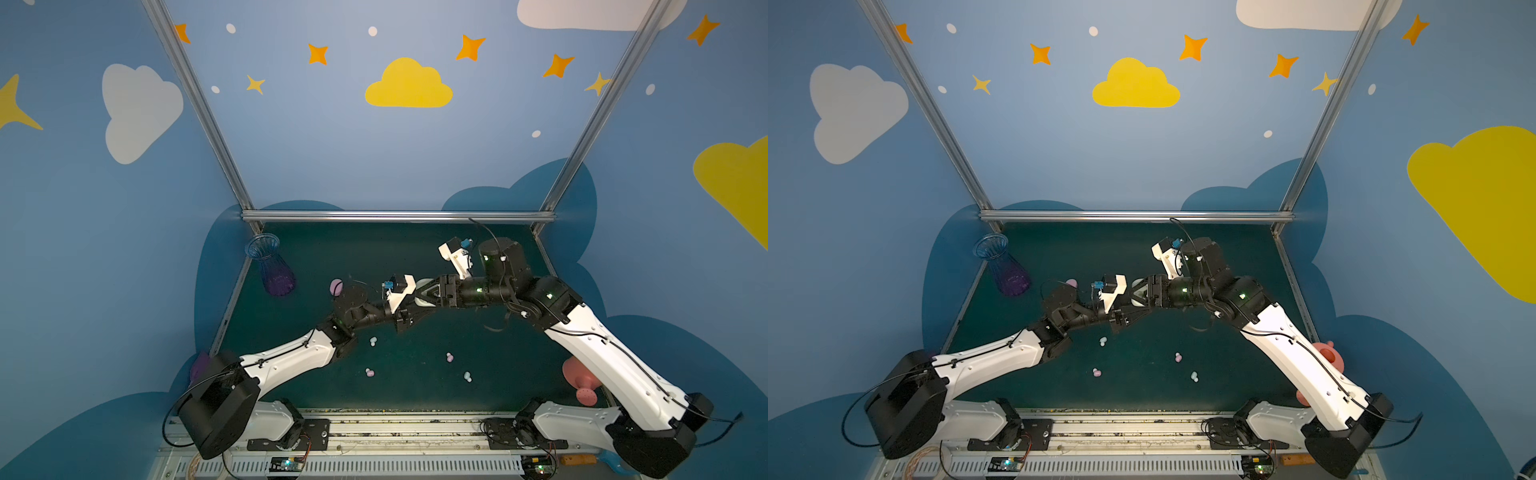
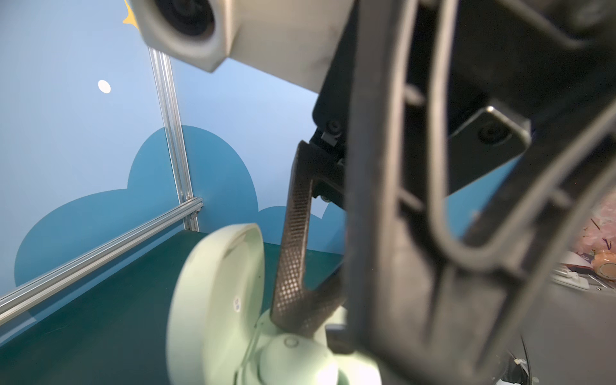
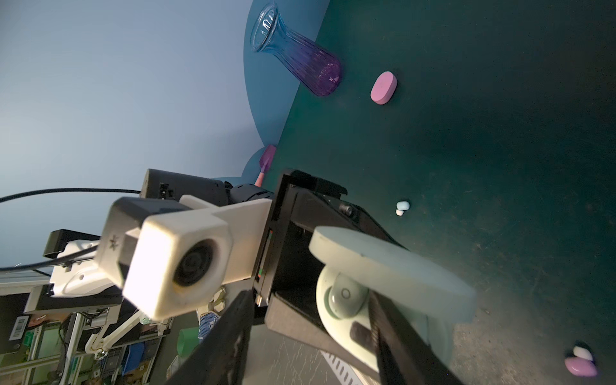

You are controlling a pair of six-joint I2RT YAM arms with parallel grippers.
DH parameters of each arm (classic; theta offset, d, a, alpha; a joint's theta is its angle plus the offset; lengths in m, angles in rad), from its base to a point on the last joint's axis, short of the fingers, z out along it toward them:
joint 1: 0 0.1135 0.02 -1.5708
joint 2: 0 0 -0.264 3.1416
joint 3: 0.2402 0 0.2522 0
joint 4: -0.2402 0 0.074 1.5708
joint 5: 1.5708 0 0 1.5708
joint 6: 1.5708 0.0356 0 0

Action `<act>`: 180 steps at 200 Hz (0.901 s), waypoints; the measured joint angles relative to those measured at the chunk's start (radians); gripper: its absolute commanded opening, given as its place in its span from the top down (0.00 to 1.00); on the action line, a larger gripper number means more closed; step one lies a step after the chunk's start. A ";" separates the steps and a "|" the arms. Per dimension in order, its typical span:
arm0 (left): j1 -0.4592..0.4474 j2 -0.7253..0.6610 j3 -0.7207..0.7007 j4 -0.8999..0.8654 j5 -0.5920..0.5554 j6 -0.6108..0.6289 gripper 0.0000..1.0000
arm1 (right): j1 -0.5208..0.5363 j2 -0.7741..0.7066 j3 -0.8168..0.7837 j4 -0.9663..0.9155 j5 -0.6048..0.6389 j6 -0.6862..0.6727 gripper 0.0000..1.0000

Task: Insert wireless bluetooth earbuds into charging case
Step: Insert the wireless bluetooth earbud into the charging case, then close the charging case.

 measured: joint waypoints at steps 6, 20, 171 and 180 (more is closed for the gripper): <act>0.000 0.000 0.000 -0.001 0.000 0.000 0.82 | 0.001 0.000 0.005 -0.009 0.005 -0.002 0.38; 0.000 0.000 0.000 0.000 -0.001 0.000 0.82 | 0.004 0.000 0.022 -0.035 0.017 -0.010 0.38; 0.002 -0.066 0.000 -0.053 0.008 0.025 0.82 | -0.042 0.239 0.439 -0.319 0.129 -0.171 0.49; 0.002 -0.067 -0.001 -0.053 0.008 0.025 0.82 | -0.042 0.249 0.439 -0.327 0.125 -0.177 0.50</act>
